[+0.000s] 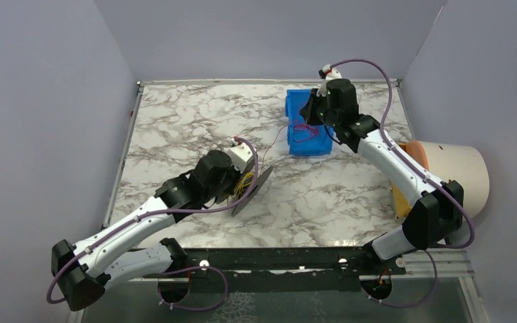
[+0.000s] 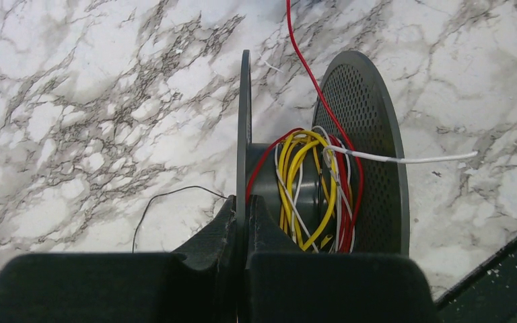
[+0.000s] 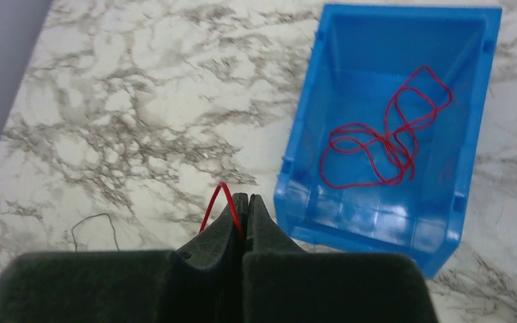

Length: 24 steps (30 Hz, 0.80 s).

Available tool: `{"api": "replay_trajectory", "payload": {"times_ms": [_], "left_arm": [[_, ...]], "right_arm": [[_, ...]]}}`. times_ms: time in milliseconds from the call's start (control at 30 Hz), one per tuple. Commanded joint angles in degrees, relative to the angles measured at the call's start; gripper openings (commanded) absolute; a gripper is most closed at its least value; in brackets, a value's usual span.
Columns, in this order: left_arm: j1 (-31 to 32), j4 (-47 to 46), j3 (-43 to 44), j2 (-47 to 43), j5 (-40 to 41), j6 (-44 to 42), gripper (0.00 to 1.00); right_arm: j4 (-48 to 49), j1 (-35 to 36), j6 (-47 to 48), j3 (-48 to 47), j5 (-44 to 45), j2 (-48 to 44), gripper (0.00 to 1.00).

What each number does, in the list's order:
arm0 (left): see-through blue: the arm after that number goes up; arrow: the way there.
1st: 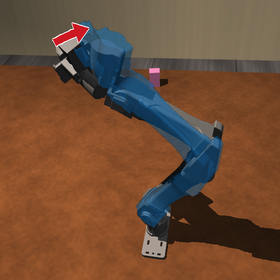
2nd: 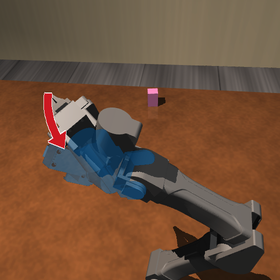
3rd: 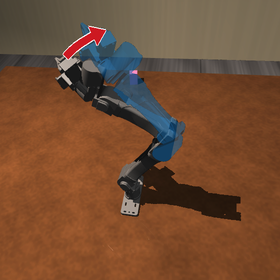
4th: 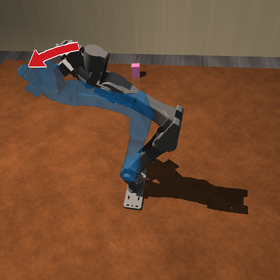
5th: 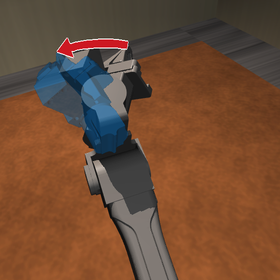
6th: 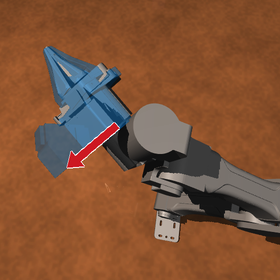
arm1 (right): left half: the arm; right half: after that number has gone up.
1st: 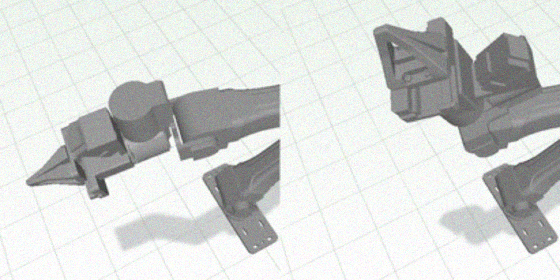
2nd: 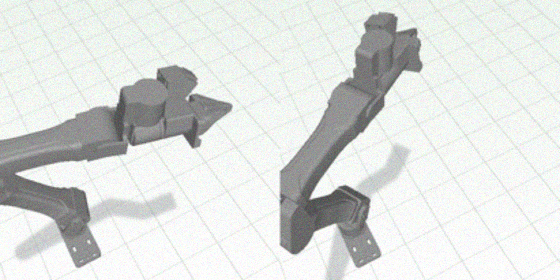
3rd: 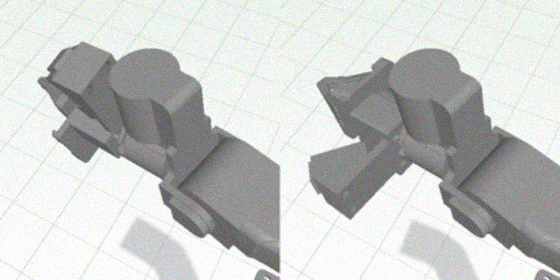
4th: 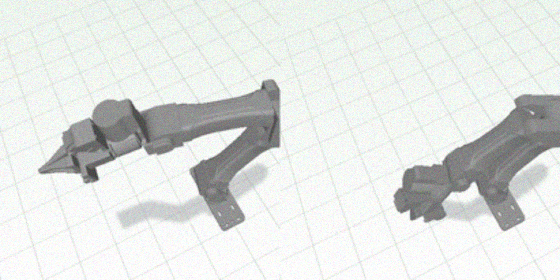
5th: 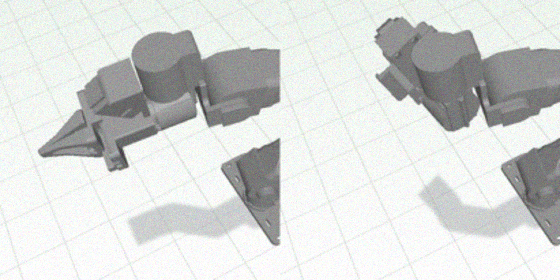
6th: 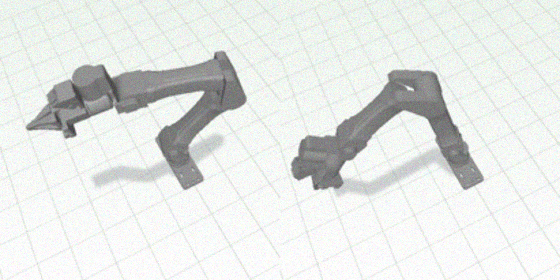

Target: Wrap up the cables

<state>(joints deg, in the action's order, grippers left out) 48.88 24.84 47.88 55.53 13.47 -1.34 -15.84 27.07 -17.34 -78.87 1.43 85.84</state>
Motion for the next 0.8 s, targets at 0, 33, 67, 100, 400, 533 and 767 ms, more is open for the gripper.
{"api": "replay_trajectory", "payload": {"times_ms": [0, 33, 67, 100, 400, 533, 767], "left_arm": [[0.34, -0.49, 3.66, -5.30, -5.57, 0.49, 0.00], [0.34, 0.05, 4.43, -5.94, -6.17, 0.71, 0.00], [0.38, 0.56, 5.46, -6.48, -6.64, 0.88, 0.00], [0.35, 1.07, 6.36, -7.01, -7.13, 1.17, 0.00], [0.38, 2.03, 15.15, -10.36, -7.62, 5.31, 0.00], [0.38, -0.85, 16.09, -11.59, -4.53, 7.65, 0.00], [0.36, -9.69, 14.63, -12.94, 4.33, 12.69, 0.00]], "right_arm": [[4.25, -2.79, -4.66, 6.33, -1.45, -0.09, 0.01], [4.91, -3.07, -5.34, 7.94, -1.43, -0.21, 0.01], [5.69, -3.30, -5.84, 9.43, -1.40, -0.37, 0.01], [6.58, -3.48, -6.34, 10.95, -1.39, -0.45, 0.01], [11.76, -3.83, -10.79, 20.95, -5.54, 0.51, 0.01], [17.36, -3.70, -11.24, 26.44, -10.93, 0.55, 0.01], [25.99, 3.37, -12.00, 35.44, -10.95, -1.41, 0.01]]}}
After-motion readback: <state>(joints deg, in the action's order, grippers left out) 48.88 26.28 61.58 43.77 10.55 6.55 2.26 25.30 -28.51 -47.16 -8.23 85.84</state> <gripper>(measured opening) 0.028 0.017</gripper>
